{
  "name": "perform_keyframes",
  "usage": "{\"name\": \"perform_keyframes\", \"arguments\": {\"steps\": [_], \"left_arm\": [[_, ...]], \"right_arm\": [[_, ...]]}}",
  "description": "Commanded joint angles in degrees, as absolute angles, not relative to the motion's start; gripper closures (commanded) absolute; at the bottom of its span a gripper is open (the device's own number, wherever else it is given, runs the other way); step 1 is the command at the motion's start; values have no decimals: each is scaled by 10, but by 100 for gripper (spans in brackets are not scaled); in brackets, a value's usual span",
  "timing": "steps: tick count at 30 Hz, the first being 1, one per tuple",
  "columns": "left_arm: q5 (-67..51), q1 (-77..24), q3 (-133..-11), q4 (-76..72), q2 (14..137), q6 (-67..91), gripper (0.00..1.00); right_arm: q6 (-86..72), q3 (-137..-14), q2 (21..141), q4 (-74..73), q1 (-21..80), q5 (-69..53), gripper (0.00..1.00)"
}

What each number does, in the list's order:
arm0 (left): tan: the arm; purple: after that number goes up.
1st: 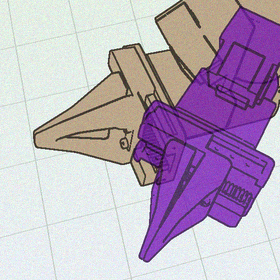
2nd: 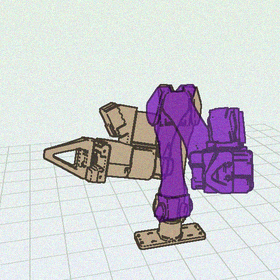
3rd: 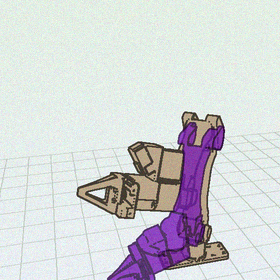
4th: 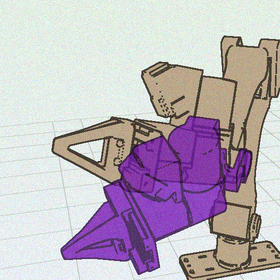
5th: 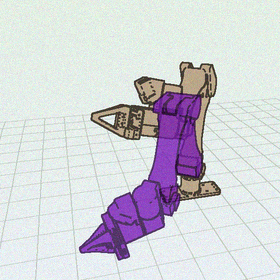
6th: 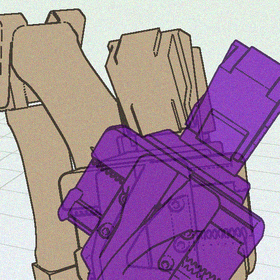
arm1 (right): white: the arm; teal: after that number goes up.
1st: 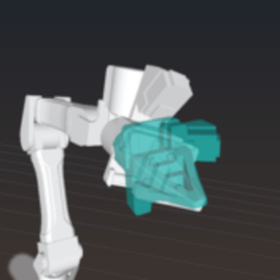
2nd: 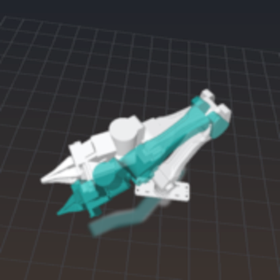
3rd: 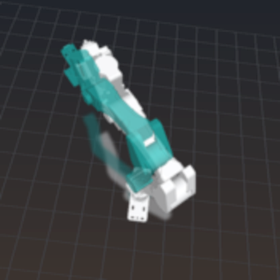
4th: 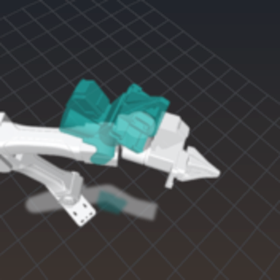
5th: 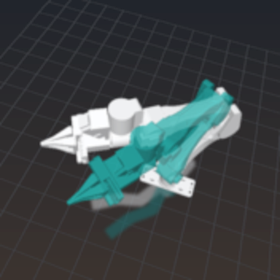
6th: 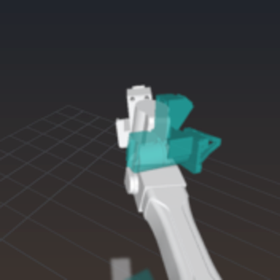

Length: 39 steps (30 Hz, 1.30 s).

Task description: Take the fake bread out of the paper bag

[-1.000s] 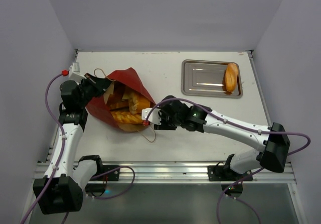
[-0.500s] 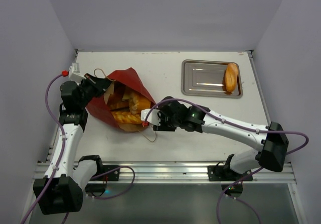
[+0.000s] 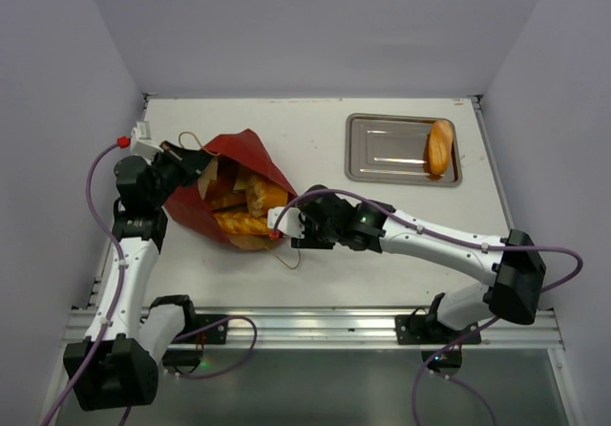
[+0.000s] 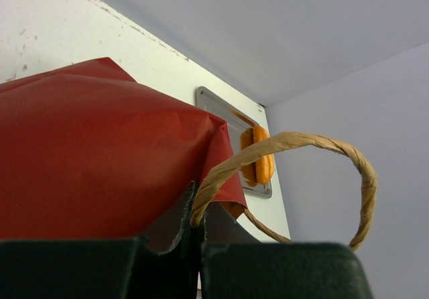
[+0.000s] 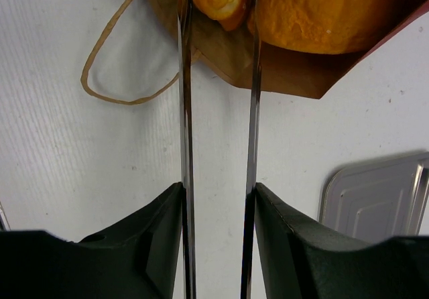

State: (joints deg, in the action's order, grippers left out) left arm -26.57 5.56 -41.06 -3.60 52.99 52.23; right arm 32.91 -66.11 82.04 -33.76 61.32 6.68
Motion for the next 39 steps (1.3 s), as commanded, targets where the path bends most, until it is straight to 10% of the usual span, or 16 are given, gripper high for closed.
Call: {"name": "perform_keyframes", "arguments": {"steps": [1,8,17,39], "left_arm": [[-266,56,-404,-97,508,555,100],[-268,56,-392,-108,502,571,100],[-271,56,-385,-101,499,563,100],[-201,57,-425,-100,505,663,100]], "right_arm": [[318,-663,827,-316,621,94,52],[314,-660,834,-314,625,102,60],[311,-683,804,-325,625,94,100],[285,-830,766,-384,590,14,100]]}}
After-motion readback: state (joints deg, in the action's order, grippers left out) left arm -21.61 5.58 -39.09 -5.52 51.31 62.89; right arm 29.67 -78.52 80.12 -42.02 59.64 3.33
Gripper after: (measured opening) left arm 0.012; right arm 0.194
